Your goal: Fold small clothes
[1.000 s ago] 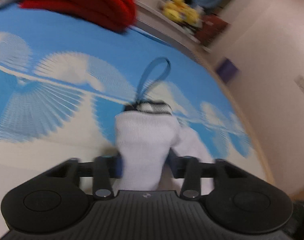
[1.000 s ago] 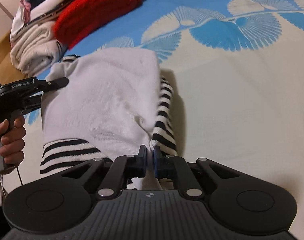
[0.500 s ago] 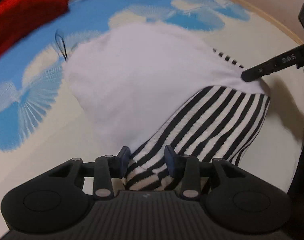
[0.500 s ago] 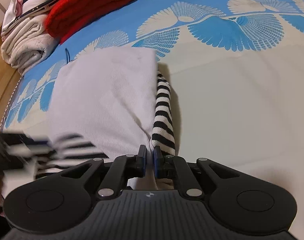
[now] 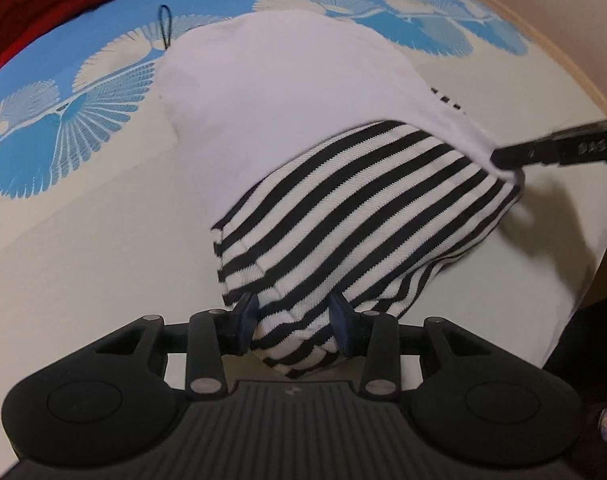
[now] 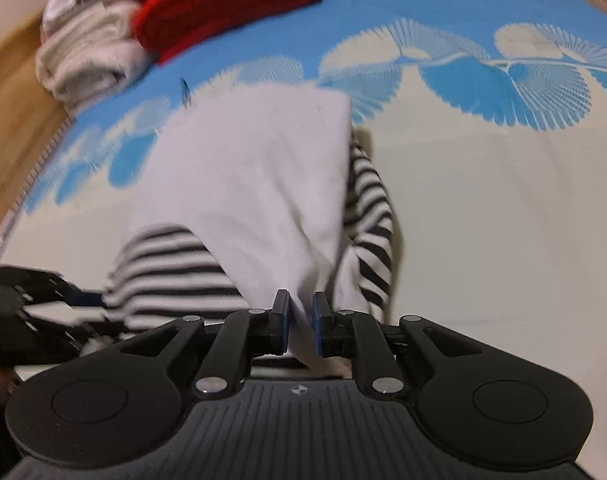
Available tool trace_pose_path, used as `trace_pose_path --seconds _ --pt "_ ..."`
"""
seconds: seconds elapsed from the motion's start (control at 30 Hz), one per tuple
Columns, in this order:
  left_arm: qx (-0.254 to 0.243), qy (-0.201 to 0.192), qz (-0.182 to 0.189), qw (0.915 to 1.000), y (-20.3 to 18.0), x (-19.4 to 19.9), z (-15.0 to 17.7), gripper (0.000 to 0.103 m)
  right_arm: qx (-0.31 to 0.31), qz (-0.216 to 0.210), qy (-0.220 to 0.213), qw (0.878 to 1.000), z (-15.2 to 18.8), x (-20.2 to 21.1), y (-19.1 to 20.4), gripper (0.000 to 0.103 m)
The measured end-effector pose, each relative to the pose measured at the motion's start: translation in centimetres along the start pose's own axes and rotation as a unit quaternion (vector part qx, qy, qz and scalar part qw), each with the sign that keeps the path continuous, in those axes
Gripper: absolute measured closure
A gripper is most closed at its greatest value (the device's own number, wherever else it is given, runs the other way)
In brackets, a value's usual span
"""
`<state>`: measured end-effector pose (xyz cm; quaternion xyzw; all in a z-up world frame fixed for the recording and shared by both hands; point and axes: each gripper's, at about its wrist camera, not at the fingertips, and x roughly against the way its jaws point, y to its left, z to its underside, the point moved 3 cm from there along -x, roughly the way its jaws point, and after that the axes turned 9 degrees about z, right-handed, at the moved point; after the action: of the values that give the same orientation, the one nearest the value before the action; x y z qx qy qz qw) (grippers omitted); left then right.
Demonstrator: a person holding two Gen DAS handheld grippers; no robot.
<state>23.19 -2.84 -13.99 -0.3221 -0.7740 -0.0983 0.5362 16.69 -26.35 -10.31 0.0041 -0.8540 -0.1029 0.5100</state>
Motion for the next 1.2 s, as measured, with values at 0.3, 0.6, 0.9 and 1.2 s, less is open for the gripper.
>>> trace_pose_path --seconds 0.3,0.6,0.9,1.2 --pt "0.053 0.023 -0.008 0.9983 1.1 0.2 0.4 0.045 -0.012 0.023 0.023 0.999 0.5 -0.5 -0.9 0.1" --pt "0.102 -0.156 -0.092 0.9783 -1.8 9.1 0.4 0.0 0.045 0.117 -0.08 0.989 0.0 5.5 1.2 0.03" --pt "0.115 -0.26 -0.145 0.9477 -9.1 15.6 4.3 0.0 0.047 0.137 -0.187 0.972 3.5 14.9 4.8 0.006" --pt "0.152 -0.207 -0.157 0.9537 -12.1 13.8 9.7 0.0 0.023 0.136 -0.217 0.966 9.9 16.7 7.5 0.004"
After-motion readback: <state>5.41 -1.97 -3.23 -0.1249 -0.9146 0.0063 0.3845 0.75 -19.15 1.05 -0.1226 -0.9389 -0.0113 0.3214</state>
